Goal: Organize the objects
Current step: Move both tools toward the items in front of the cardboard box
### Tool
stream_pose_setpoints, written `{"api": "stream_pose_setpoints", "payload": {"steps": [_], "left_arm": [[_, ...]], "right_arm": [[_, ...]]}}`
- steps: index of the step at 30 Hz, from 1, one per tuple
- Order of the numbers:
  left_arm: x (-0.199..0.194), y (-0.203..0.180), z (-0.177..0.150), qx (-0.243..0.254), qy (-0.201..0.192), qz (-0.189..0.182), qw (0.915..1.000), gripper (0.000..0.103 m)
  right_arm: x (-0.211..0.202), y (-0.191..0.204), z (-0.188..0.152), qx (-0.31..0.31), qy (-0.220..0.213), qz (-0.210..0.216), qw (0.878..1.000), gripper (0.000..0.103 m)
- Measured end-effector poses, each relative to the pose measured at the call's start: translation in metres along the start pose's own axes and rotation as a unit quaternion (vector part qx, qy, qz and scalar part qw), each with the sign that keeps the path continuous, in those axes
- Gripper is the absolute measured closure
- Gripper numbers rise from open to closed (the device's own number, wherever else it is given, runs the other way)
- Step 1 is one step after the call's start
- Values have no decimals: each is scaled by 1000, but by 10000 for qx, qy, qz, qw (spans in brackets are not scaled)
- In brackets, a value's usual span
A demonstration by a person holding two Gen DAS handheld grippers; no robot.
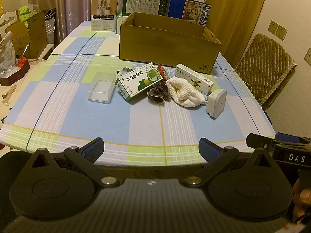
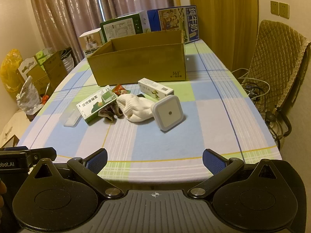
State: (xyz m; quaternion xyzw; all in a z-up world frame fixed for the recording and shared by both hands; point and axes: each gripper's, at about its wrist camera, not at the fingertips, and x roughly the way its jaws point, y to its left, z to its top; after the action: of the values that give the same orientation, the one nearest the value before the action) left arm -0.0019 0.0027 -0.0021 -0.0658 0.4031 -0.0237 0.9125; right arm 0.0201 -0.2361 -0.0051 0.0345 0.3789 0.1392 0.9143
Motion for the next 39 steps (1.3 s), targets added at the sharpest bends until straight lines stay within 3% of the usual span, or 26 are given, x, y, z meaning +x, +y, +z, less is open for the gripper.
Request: {"api": "stream_pose_setpoints", "payload": {"steps": [29, 39], "left_arm": [[3, 0, 0, 4, 9, -43, 10000, 1], [14, 12, 15, 146, -102, -26, 9998, 1]], "right_arm": [[4, 3, -1, -23, 17, 124, 9999, 2], [16, -3, 18, -446, -108, 278, 9986, 2]]}}
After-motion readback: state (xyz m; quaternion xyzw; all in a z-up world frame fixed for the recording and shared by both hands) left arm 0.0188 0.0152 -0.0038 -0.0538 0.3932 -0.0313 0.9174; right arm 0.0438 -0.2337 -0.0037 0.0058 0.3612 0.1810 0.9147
